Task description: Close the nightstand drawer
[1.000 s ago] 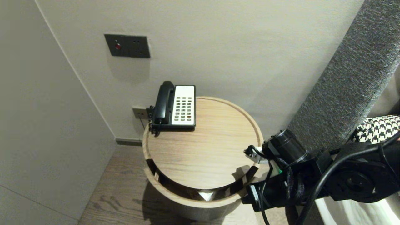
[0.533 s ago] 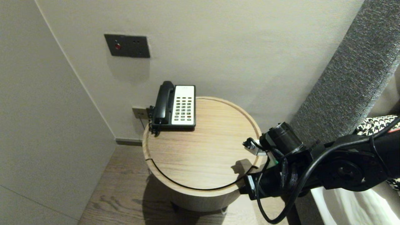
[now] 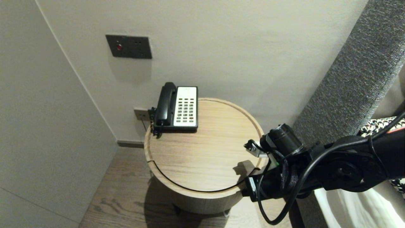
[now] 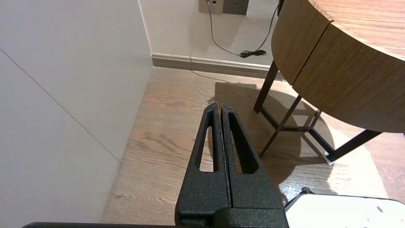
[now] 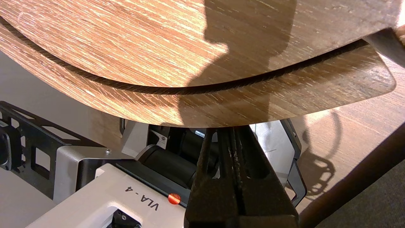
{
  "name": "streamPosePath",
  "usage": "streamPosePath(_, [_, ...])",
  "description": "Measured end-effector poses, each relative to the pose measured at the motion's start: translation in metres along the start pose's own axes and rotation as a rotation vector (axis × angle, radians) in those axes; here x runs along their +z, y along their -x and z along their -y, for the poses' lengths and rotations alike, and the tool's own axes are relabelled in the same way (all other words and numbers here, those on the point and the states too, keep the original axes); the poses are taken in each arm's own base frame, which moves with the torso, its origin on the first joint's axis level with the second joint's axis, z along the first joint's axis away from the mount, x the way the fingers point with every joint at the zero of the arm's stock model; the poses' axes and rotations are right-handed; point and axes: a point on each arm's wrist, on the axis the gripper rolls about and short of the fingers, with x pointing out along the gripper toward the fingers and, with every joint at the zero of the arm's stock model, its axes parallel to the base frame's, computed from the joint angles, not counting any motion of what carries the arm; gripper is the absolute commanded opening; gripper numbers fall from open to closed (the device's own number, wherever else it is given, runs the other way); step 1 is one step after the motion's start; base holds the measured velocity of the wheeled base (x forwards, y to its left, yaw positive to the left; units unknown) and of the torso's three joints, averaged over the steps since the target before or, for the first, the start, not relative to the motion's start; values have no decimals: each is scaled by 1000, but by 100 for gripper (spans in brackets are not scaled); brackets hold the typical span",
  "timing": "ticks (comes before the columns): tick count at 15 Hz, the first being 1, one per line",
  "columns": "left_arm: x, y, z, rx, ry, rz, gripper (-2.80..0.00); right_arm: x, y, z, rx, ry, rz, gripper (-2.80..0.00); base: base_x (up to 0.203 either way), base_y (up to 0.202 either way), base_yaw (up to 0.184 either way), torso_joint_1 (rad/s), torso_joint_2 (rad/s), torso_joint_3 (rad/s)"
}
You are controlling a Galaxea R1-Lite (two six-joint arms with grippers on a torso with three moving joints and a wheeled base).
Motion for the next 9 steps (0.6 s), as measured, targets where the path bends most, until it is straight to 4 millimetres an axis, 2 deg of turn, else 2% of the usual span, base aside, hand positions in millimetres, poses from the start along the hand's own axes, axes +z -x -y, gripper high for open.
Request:
streamPosePath(2, [0, 0, 0, 0, 0, -1, -280, -4, -1, 1, -7, 3, -3, -280, 0, 0, 0, 0, 0, 0])
streamPosePath(4, [0, 0, 0, 0, 0, 0, -280, -17, -2, 6, -50, 6, -30, -280, 0, 0, 0, 0, 0, 0])
streamPosePath(7, [0, 0, 0, 0, 0, 0, -280, -38, -1, 19, -145, -8, -71, -280, 0, 0, 0, 0, 0, 0])
streamPosePath(9, [0, 0, 0, 0, 0, 0, -280, -41, 6, 32, -179, -42, -66, -280, 0, 0, 0, 0, 0, 0])
